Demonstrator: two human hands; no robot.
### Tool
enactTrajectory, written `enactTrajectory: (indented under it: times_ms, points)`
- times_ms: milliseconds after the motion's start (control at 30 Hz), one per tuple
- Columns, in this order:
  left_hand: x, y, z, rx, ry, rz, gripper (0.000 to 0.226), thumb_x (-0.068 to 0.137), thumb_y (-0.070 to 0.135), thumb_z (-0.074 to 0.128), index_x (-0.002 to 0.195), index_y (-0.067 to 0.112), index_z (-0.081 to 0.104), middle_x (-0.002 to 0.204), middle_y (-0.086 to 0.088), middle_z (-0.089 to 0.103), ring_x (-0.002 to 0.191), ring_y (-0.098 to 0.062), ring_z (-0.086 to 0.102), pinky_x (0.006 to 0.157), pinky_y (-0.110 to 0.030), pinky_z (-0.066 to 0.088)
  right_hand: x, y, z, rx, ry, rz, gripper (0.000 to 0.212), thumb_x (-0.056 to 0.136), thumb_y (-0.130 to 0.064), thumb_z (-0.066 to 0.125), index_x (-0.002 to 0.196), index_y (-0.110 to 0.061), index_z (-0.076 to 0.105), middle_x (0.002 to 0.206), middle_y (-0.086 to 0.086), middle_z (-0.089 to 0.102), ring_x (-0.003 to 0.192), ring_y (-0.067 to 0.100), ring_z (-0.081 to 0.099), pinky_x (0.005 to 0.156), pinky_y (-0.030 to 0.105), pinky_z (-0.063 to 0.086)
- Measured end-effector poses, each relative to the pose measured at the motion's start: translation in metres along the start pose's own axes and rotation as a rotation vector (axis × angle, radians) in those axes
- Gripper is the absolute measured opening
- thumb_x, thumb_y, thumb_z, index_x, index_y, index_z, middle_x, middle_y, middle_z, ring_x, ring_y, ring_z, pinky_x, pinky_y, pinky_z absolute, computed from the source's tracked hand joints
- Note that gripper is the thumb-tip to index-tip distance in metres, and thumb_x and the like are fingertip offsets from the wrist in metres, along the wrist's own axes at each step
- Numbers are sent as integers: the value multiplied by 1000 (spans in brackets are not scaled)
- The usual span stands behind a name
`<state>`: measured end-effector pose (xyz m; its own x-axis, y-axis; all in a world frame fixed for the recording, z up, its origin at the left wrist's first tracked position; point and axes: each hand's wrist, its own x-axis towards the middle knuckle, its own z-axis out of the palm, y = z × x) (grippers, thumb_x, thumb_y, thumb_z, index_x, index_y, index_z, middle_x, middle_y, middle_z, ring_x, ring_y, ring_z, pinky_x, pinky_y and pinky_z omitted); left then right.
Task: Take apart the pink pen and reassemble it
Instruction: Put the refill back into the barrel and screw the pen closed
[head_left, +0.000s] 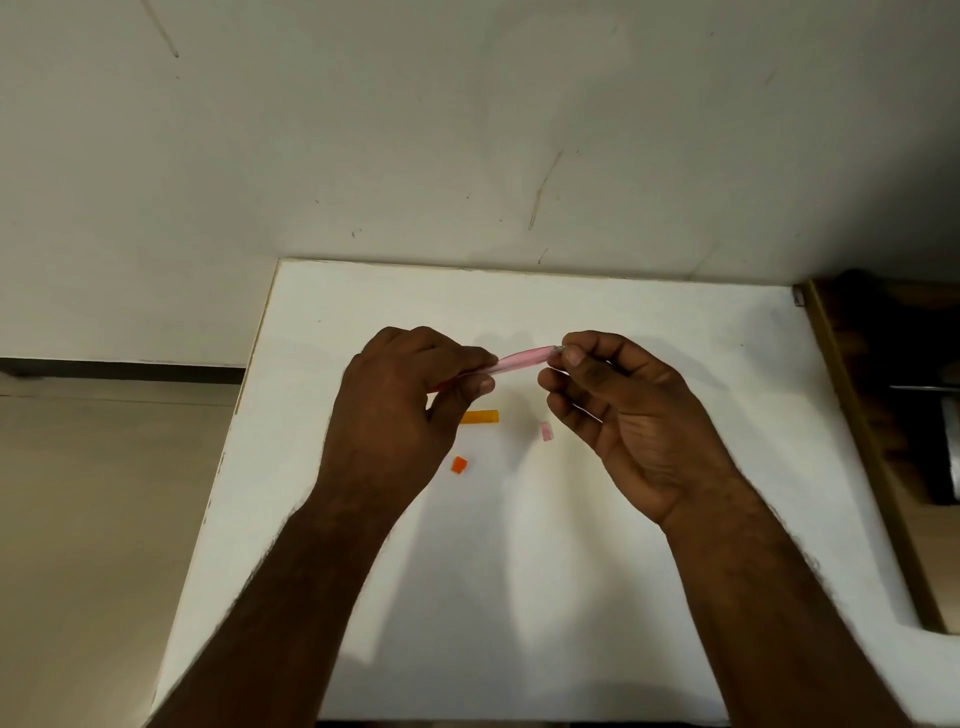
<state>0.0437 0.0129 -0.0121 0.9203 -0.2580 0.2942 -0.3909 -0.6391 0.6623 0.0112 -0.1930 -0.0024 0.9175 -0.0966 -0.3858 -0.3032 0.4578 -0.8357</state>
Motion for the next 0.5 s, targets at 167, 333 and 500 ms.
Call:
enactTrajectory:
  times_ms: [167, 333, 500]
  points:
    - [0, -2, -1, 15, 1, -1, 18, 91, 32, 66, 103, 26, 78, 90, 10, 71, 82, -16, 60, 74, -38, 49, 3, 0, -3, -367, 68, -228, 19, 88, -1, 75, 90, -20, 79, 88, 5, 80, 87, 24, 75, 79, 31, 61]
    - [0, -3, -2, 32, -14, -26, 16, 92, 33, 67, 103, 29, 78, 90, 11, 71, 83, -16, 61, 73, -41, 50, 5, 2, -7, -453, 77, -203, 26, 90, 3, 72, 97, -21, 80, 89, 5, 81, 84, 21, 75, 75, 30, 60]
    - [0, -2, -2, 16, -14, -63, 16, 91, 33, 67, 103, 31, 77, 90, 12, 70, 83, -15, 61, 75, -41, 50, 8, 19, -10, -1086, 274, -207, 10, 87, -23, 80, 96, -27, 79, 78, -13, 73, 80, 13, 69, 78, 30, 52]
